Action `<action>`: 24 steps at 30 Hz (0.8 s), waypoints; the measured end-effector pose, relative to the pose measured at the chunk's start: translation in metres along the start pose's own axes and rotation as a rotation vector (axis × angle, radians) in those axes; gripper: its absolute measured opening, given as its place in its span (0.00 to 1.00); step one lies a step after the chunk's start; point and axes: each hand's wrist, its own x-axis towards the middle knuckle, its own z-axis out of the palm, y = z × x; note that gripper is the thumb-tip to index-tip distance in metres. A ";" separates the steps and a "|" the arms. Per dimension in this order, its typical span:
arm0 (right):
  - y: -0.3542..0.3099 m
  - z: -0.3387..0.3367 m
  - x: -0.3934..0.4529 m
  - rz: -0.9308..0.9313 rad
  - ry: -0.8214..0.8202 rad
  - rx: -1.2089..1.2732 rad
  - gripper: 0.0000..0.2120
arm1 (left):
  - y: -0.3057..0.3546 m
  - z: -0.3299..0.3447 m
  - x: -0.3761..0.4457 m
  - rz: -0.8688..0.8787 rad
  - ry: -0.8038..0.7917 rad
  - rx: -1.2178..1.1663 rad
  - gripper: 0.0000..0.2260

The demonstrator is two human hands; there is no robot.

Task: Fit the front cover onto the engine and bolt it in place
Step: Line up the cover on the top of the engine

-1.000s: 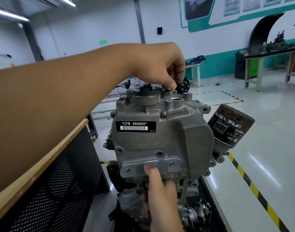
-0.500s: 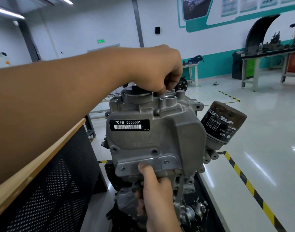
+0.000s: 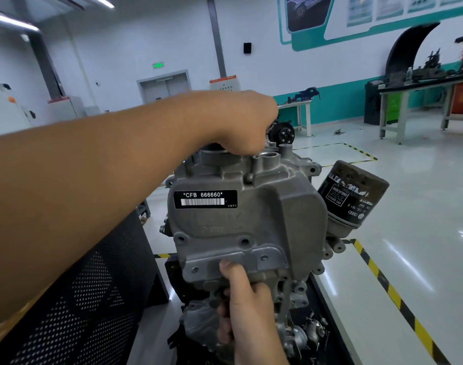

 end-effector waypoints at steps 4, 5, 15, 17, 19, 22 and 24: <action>0.002 0.000 -0.001 -0.001 0.009 0.007 0.40 | 0.008 0.011 -0.006 -0.114 0.125 -0.076 0.14; 0.003 0.000 0.000 -0.004 0.016 0.008 0.40 | 0.006 0.013 -0.007 -0.129 0.137 -0.114 0.13; -0.001 -0.001 0.005 0.020 0.028 0.020 0.33 | -0.015 0.024 -0.012 -0.049 0.140 -0.212 0.13; 0.001 0.000 0.007 0.015 0.053 -0.009 0.37 | -0.014 0.027 -0.012 -0.053 0.154 -0.243 0.12; 0.001 0.000 0.005 0.027 0.066 -0.027 0.41 | -0.013 0.030 -0.012 -0.065 0.183 -0.275 0.11; -0.004 0.001 -0.005 0.033 0.056 -0.110 0.41 | -0.012 0.033 -0.013 -0.076 0.221 -0.299 0.11; -0.009 0.001 -0.016 -0.006 0.044 -0.253 0.44 | -0.011 0.033 -0.015 -0.083 0.235 -0.297 0.12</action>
